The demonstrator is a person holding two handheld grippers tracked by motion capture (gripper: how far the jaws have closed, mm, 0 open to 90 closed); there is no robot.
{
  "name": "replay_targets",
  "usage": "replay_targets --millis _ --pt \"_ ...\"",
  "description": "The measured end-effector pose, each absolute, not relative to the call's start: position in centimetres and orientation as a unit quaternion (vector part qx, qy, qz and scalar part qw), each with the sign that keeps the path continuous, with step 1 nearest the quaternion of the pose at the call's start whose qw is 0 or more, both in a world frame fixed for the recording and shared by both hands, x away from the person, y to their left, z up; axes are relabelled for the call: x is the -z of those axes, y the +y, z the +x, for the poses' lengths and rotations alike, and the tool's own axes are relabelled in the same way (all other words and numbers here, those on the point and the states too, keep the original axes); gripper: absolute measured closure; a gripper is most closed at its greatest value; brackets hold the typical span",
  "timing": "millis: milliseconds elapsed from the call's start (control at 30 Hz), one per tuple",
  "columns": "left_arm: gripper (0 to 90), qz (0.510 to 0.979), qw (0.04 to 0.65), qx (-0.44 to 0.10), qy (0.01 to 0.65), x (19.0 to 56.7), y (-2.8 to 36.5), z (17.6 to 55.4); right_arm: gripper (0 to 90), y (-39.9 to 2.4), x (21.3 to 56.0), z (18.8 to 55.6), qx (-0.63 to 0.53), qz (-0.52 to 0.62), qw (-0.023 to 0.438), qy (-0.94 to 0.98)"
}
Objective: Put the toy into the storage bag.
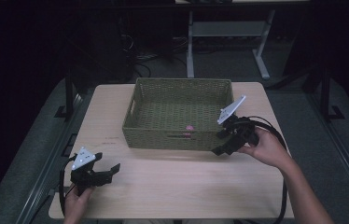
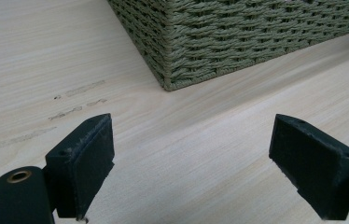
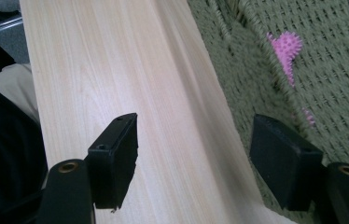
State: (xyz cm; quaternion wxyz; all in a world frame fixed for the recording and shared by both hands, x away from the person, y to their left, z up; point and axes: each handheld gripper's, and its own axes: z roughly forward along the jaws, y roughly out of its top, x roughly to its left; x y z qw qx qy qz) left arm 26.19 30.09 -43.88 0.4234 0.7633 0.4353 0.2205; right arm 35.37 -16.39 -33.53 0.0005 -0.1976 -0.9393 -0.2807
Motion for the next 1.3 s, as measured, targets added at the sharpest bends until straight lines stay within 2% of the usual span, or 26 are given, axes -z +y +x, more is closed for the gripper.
replay_targets --millis 1300 --pt "13.4 0.764 0.423 -0.219 0.436 44.0 30.1 26.2 31.4 -18.3 38.5 32.6 0.281 -0.211 0.014 -0.936"
